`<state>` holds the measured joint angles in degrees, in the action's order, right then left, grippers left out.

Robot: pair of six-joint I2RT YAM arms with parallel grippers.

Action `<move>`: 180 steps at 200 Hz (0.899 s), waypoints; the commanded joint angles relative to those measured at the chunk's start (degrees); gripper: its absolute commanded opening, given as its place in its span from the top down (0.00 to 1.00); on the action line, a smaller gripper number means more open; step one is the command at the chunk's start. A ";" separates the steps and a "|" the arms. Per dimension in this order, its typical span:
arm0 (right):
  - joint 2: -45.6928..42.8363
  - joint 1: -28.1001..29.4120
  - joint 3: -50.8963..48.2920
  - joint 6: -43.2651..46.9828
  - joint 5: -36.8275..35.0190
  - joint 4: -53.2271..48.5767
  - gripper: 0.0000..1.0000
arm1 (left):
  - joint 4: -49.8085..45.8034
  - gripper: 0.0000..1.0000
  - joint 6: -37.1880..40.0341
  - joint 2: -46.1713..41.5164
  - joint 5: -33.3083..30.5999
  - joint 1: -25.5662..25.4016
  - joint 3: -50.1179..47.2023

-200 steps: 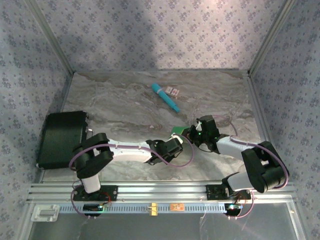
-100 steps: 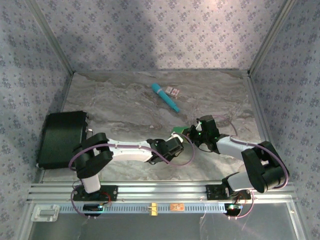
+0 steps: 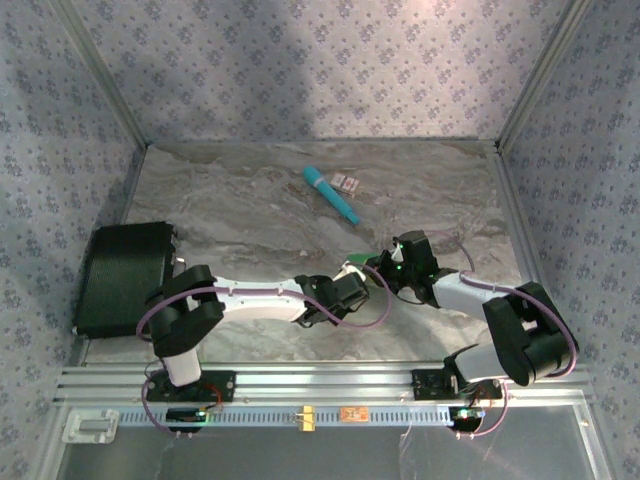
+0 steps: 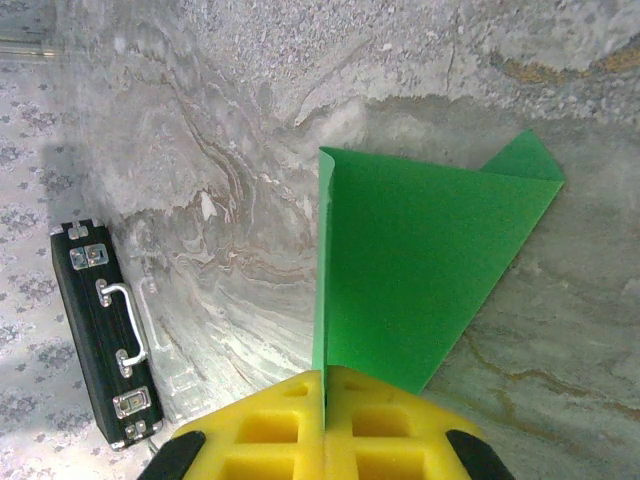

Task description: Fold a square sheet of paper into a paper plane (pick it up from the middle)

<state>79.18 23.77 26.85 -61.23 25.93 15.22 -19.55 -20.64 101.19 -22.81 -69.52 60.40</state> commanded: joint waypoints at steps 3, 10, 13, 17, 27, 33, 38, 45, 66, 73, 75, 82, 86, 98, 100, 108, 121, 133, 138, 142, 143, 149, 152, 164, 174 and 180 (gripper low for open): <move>-0.26 0.18 0.48 -0.73 -0.40 -0.02 0.95 | -1.92 0.67 -0.71 0.93 -1.71 -0.44 0.98; -0.36 0.18 0.48 -0.73 -0.44 -0.08 0.95 | -1.98 0.67 -0.67 0.94 -1.79 -0.44 0.95; -0.35 0.22 0.48 -0.72 -0.49 -0.03 0.95 | -1.92 0.68 -0.61 0.94 -1.73 -0.43 0.99; -0.38 0.22 0.46 -0.73 -0.45 0.03 0.95 | -1.87 0.68 -0.62 0.94 -1.75 -0.42 0.94; -0.34 0.22 0.48 -0.81 -0.36 -0.02 0.95 | -1.77 0.69 -0.55 0.94 -1.68 -0.44 1.03; -0.34 0.18 0.48 -0.80 -0.43 -0.01 0.95 | -1.78 0.69 -0.54 0.94 -1.66 -0.42 1.02; -0.34 0.22 0.55 -0.82 -0.37 -0.02 0.95 | -1.76 0.70 -0.54 0.99 -1.70 -0.40 1.03; -0.31 0.22 0.48 -0.78 -0.50 -0.02 0.95 | -1.80 0.70 -0.45 1.07 -1.65 -0.44 1.04; -0.35 0.22 0.50 -0.65 -0.45 -0.10 0.95 | -2.07 0.70 -0.45 1.43 -1.69 -0.44 1.28; -0.34 0.17 0.55 -0.72 -0.44 -0.11 0.95 | -1.99 0.70 -0.54 1.39 -1.67 -0.44 1.20; -0.34 0.21 0.52 -0.68 -0.49 -0.06 0.95 | -2.05 0.70 -0.60 1.38 -1.68 -0.40 1.14; -0.38 0.22 0.52 -0.70 -0.53 -0.18 0.95 | -1.97 0.70 -0.58 1.32 -1.71 -0.40 1.04; -0.39 0.22 0.55 -0.73 -0.46 -0.17 0.95 | -1.92 0.70 -0.61 1.38 -1.63 -0.44 1.05; -0.34 0.21 0.48 -0.69 -0.53 -0.18 0.95 | -1.85 0.70 -0.63 1.38 -1.47 -0.44 1.04; -0.34 0.22 0.48 -0.72 -0.53 -0.10 0.95 | -1.84 0.70 -0.63 1.38 -1.46 -0.42 1.10; -0.39 0.22 0.46 -0.73 -0.54 -0.19 0.95 | -1.85 0.70 -0.63 1.38 -1.58 -0.41 1.11; -0.34 0.25 0.48 -0.73 -0.45 -0.11 0.95 | -1.72 0.71 -0.71 1.32 -1.50 -0.43 1.05; -0.34 0.23 0.47 -0.68 -0.44 -0.19 0.95 | -1.42 0.74 -0.67 1.13 -1.32 -0.44 0.95; -0.40 0.31 0.48 -0.66 -0.44 -0.19 0.95 | -1.45 0.75 -0.63 1.18 -1.28 -0.44 1.02; -0.39 0.31 0.44 -0.73 -0.44 -0.19 0.95 | -1.48 0.76 -0.63 1.21 -1.28 -0.44 1.03; -0.41 0.31 0.42 -0.73 -0.44 -0.19 0.95 | -1.51 0.76 -0.63 1.21 -1.28 -0.44 1.03; -0.36 0.31 0.40 -0.70 -0.44 -0.19 0.95 | -1.49 0.79 -0.63 1.21 -1.41 -0.44 1.03; -0.34 0.31 0.45 -0.73 -0.44 -0.19 0.95 | -1.53 0.79 -0.63 1.21 -1.37 -0.44 1.03; -0.42 0.31 0.26 -0.79 -0.51 -0.11 0.95 | -1.41 0.81 -0.71 1.18 -1.36 -0.44 0.86; -0.49 0.31 0.22 -0.71 -0.68 -0.17 0.94 | -1.29 0.82 -0.71 1.15 -1.32 -0.41 0.67; -0.59 0.29 0.22 -0.71 -0.83 -0.19 0.93 | -1.19 0.83 -0.80 1.12 -1.22 -0.44 0.61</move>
<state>79.18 23.77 26.85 -61.28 25.91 15.22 -19.81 -21.06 101.86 -23.42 -69.52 60.40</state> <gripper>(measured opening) 0.060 0.182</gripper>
